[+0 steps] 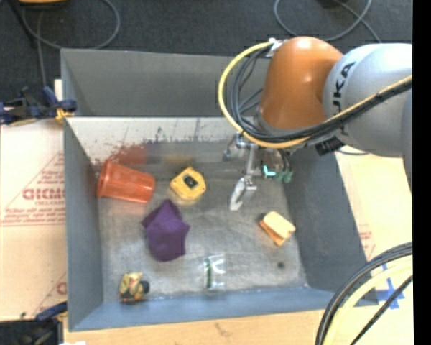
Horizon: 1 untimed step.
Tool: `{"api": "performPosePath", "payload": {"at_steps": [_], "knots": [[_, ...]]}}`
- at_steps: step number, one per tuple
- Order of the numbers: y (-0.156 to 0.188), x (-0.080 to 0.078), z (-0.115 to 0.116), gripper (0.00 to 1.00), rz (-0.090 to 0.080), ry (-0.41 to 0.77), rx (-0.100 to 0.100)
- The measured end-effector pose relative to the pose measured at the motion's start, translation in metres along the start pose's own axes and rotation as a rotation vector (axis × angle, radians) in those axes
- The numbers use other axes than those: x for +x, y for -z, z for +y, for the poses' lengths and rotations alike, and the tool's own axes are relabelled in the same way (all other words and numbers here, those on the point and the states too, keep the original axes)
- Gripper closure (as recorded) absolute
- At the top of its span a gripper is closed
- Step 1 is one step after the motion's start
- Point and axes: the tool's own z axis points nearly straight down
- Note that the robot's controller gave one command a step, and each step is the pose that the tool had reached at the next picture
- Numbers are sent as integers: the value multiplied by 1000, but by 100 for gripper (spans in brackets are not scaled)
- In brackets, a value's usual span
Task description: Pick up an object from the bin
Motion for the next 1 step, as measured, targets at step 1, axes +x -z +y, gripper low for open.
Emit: {"api": "performPosePath", "payload": {"at_steps": [1], "knots": [[4, -2, 0, 0, -8, 0, 0]]}}
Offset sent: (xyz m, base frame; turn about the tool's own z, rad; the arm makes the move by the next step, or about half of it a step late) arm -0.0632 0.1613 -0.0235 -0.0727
